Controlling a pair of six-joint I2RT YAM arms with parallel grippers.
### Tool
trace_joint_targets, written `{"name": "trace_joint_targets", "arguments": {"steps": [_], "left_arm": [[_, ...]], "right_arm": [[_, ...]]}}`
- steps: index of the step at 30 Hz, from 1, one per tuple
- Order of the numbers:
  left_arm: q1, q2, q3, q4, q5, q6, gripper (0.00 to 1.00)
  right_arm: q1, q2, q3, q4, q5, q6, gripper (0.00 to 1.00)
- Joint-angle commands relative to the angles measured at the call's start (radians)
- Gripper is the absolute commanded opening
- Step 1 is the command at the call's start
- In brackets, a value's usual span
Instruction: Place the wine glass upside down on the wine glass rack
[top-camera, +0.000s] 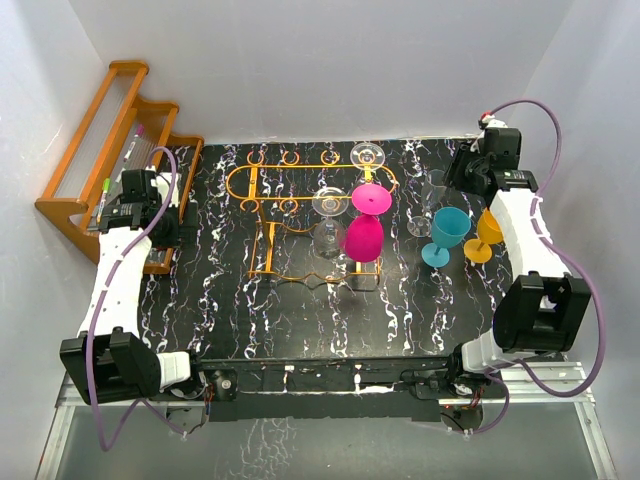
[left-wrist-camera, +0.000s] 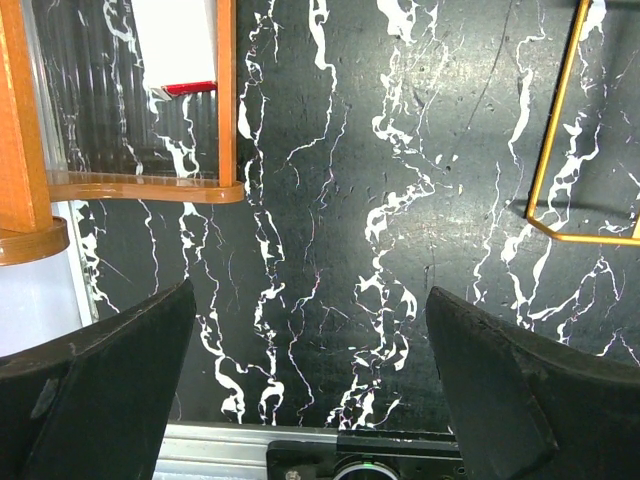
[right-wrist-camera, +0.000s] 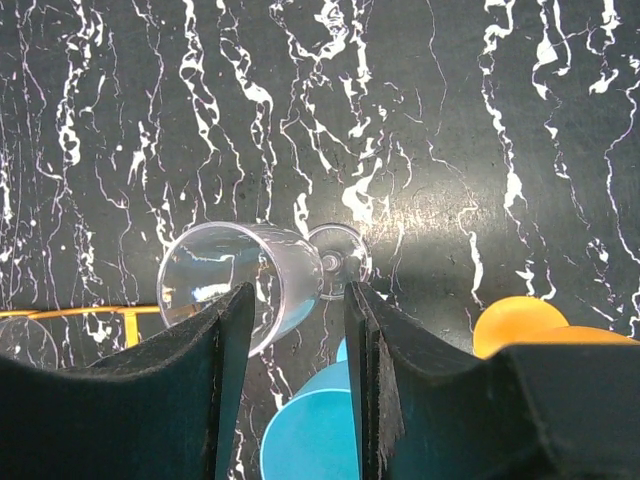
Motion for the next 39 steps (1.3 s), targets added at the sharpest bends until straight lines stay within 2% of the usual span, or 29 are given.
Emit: {"name": "trace_joint_targets", "arguments": {"steps": [1,7,11,14,15,16,22,27,32,34,39], "left_arm": [[0.006,-0.031,-0.010,-0.004,0.002,0.000,0.97],[0.006,-0.036,-0.012,0.000,0.017,-0.001,0.97],[0.006,-0.036,-0.017,0.008,-0.003,-0.007,0.97],[0.006,-0.043,-0.013,0.007,0.006,-0.007,0.97],[0.007,-0.048,-0.013,0.009,0.013,-0.007,0.97],[0.006,-0.052,-0.013,0.009,0.021,-0.007,0.97],[0.006,-0.067,0.034,-0.008,0.008,-0.006,0.97],[0.006,-0.046,0.298,-0.103,0.016,-0.002,0.97],[0.006,-0.026,0.555,-0.142,0.076,0.000,0.97],[0.006,-0.050,0.584,-0.105,0.145,-0.021,0.97],[0.006,-0.130,0.546,0.082,0.318,-0.132,0.97]], "right_arm": [[0.014,0.014,0.046,0.071,-0.001,-0.001,0.44],[0.058,0.049,0.037,0.085,0.071,-0.016,0.40],[0.081,0.085,0.046,0.067,0.104,-0.029,0.33],[0.083,0.106,0.050,0.048,0.113,-0.035,0.19],[0.083,0.110,0.052,0.041,0.119,-0.037,0.11],[0.083,0.111,0.057,0.033,0.125,-0.039,0.08],[0.091,0.009,0.080,0.037,0.239,-0.043,0.08],[0.091,-0.209,0.030,0.204,0.297,-0.044,0.08],[0.091,-0.360,-0.057,0.396,0.121,-0.081,0.08],[0.090,-0.401,-0.090,0.464,0.039,-0.094,0.08],[0.091,-0.553,-0.278,0.798,-0.137,-0.089,0.08]]}}
